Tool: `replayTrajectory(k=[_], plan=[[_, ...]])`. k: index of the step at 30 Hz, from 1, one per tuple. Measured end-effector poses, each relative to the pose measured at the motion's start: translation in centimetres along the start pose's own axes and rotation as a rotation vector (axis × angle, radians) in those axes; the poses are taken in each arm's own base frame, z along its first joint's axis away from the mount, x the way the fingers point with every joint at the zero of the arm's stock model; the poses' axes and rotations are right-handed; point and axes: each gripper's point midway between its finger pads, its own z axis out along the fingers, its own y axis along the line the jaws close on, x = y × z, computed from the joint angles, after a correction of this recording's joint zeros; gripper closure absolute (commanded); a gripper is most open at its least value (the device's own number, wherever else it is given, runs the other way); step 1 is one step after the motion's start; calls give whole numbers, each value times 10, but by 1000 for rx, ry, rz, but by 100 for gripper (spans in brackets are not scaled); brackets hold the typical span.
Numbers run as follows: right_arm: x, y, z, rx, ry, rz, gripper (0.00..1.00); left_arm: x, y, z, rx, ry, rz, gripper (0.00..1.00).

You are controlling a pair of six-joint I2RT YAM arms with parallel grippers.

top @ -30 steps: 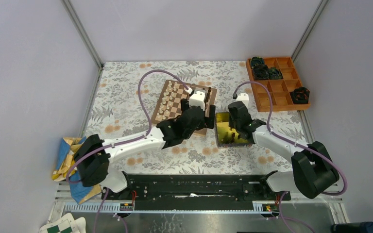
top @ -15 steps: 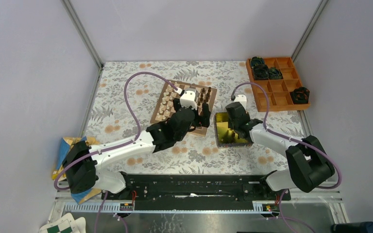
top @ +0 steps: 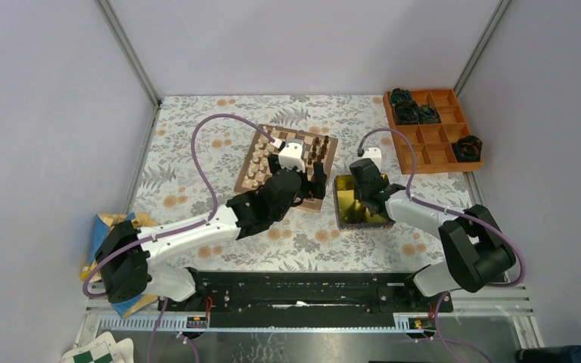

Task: Set up the chess pieces on the board
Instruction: Pick up the chess piece from the storage box.

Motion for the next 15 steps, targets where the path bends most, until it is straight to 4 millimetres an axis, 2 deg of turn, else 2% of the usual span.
replayTrajectory(k=[15], plan=[[1,4,5,-7,11,-5,72,4,5,-2,-8,2,4,1]])
